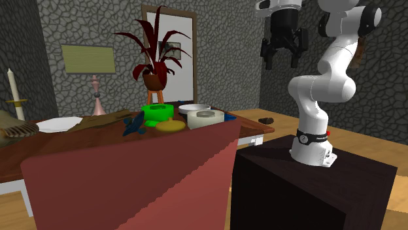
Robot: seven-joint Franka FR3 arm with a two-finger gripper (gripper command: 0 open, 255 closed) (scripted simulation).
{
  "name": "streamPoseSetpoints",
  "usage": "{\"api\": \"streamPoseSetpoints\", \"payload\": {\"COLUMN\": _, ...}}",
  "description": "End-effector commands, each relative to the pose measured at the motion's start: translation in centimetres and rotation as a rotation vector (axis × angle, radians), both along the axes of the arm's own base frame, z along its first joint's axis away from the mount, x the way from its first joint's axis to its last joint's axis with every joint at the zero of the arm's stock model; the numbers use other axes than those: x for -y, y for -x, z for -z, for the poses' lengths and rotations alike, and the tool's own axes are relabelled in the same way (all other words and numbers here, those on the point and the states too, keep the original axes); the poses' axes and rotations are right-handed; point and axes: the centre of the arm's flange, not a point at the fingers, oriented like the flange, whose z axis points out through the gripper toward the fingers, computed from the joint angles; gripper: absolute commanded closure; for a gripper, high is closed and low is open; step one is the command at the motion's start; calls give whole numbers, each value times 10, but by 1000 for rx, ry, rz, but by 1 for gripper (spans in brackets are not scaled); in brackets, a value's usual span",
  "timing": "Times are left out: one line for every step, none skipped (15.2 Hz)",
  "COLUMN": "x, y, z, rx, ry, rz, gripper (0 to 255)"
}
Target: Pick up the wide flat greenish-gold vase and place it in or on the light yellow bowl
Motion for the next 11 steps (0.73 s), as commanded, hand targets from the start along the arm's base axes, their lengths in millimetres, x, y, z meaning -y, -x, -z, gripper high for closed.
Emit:
{"api": "streamPoseSetpoints", "payload": {"x": 0, "y": 0, "z": 0, "rx": 0, "ry": 0, "rz": 0, "gripper": 0}}
{"api": "streamPoseSetpoints", "payload": {"x": 12, "y": -5, "z": 4, "rx": 0, "ry": -1, "rz": 0, "gripper": 0}}
{"api": "streamPoseSetpoints", "payload": {"x": 23, "y": -9, "z": 9, "rx": 1, "ry": -2, "rz": 0, "gripper": 0}}
{"api": "streamPoseSetpoints", "payload": {"x": 35, "y": -14, "z": 13, "rx": 1, "ry": -3, "rz": 0, "gripper": 0}}
{"api": "streamPoseSetpoints", "payload": {"x": 47, "y": -19, "z": 17, "rx": 1, "ry": -4, "rz": 0, "gripper": 0}}
{"api": "streamPoseSetpoints", "payload": {"x": 58, "y": -24, "z": 22, "rx": 1, "ry": -5, "rz": 0, "gripper": 0}}
{"api": "streamPoseSetpoints", "payload": {"x": 70, "y": -28, "z": 26, "rx": 2, "ry": -6, "rz": 0, "gripper": 0}}
{"api": "streamPoseSetpoints", "payload": {"x": 82, "y": -33, "z": 30, "rx": 2, "ry": -7, "rz": 0, "gripper": 0}}
{"api": "streamPoseSetpoints", "payload": {"x": 94, "y": -38, "z": 35, "rx": 2, "ry": -8, "rz": 0, "gripper": 0}}
{"api": "streamPoseSetpoints", "payload": {"x": 105, "y": -43, "z": 39, "rx": 2, "ry": -9, "rz": 1, "gripper": 0}}
{"api": "streamPoseSetpoints", "payload": {"x": 117, "y": -47, "z": 43, "rx": 3, "ry": -11, "rz": 1, "gripper": 0}}
